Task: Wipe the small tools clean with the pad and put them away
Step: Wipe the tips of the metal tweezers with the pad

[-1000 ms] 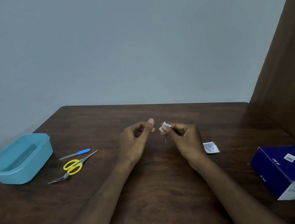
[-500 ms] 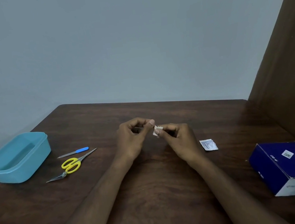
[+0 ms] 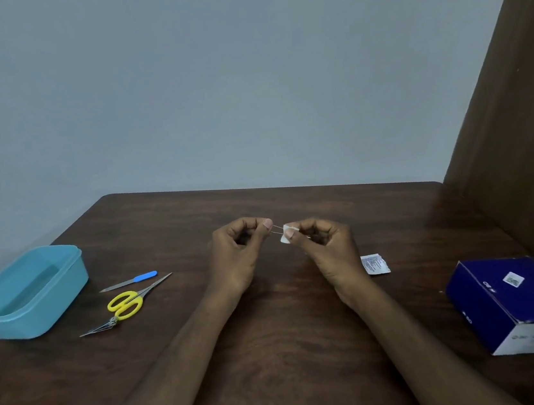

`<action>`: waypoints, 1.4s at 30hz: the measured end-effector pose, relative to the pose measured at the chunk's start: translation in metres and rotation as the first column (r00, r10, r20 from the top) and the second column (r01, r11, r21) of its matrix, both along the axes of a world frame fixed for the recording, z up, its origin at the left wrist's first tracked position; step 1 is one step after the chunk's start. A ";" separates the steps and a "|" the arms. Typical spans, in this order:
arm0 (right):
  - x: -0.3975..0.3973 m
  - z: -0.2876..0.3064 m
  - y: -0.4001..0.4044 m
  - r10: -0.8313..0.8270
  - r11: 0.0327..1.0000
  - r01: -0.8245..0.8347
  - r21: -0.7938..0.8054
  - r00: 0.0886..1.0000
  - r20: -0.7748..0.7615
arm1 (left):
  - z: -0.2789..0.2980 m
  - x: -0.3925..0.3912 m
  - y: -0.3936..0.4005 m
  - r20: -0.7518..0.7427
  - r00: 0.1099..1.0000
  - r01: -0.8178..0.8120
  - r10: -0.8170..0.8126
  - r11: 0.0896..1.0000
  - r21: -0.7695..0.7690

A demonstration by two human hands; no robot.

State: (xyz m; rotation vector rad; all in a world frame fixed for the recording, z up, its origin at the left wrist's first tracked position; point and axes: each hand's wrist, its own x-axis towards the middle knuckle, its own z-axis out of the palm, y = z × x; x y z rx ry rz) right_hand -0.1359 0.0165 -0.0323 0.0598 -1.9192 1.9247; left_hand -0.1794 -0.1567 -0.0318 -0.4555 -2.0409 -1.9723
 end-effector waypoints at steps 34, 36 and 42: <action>-0.001 -0.002 0.005 0.031 0.997 -0.028 -0.070 0.999 0.037 | 0.004 0.002 -0.005 0.003 0.999 0.047 -0.047 0.992 0.119; -0.001 -0.003 0.005 0.041 0.999 -0.040 -0.034 0.998 0.037 | 0.003 0.003 -0.006 -0.017 0.996 0.089 -0.087 0.993 0.082; 0.001 -0.003 0.003 0.060 0.995 -0.061 0.077 0.998 0.014 | 0.001 0.004 -0.008 -0.074 0.990 0.116 -0.120 0.992 -0.056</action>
